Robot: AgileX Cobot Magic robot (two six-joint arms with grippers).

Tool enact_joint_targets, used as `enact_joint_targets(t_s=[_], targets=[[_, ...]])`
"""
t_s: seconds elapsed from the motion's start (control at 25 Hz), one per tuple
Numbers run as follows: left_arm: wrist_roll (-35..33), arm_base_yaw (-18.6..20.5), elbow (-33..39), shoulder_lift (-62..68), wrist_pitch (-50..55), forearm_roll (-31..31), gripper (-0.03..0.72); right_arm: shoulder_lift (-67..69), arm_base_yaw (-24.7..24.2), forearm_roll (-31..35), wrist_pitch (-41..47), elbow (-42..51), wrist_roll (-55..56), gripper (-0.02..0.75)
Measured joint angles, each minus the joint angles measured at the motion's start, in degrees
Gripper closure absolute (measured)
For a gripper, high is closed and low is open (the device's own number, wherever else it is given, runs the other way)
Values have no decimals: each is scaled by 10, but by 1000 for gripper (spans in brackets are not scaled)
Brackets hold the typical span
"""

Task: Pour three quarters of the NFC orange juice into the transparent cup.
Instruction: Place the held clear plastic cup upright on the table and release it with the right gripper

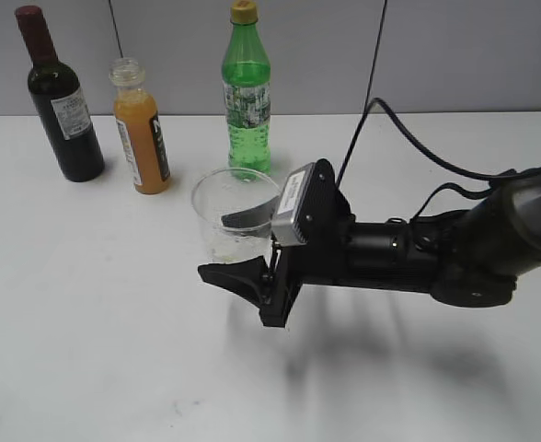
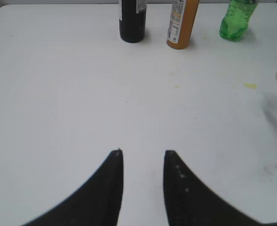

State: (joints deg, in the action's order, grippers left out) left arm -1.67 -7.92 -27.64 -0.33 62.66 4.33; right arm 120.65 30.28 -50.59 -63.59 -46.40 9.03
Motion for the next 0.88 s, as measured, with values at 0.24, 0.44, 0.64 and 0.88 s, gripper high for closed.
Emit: enact_joint_targets(t_s=[0.24, 0.44, 0.64, 0.88], targets=[[0, 0, 0, 0, 0, 0, 449, 50, 3, -2, 12, -38, 27, 211], [0, 0, 0, 0, 0, 0, 449, 65, 3, -42, 45, -63, 38, 211], [0, 0, 0, 0, 0, 0, 449, 66, 3, -95, 128, -78, 42, 211], [0, 0, 0, 0, 0, 0, 449, 67, 3, -115, 145, -79, 48, 211]])
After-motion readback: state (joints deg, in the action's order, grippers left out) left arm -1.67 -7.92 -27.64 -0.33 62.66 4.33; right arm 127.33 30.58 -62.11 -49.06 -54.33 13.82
